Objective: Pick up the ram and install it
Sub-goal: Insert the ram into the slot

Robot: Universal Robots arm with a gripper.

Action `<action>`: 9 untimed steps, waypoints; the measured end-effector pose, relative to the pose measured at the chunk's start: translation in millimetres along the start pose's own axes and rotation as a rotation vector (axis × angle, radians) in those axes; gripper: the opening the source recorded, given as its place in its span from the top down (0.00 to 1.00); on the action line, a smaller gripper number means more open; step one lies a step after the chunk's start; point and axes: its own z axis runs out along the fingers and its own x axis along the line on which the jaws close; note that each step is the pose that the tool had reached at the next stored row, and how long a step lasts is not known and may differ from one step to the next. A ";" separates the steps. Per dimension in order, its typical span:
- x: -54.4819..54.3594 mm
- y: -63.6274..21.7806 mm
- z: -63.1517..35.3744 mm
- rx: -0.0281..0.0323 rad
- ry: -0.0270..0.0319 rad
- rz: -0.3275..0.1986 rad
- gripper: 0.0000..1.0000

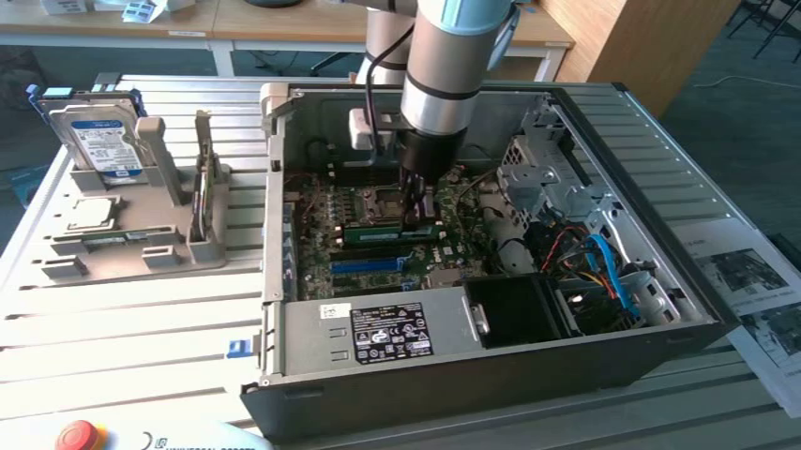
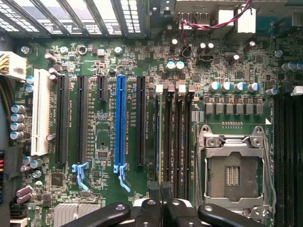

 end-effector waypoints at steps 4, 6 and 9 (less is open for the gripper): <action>0.0 0.0 0.3 0.0001 -0.0002 0.000 0.89; 0.0 0.0 0.3 0.0000 -0.0002 0.000 0.89; 0.0 0.0 0.4 0.0001 -0.0003 0.000 0.89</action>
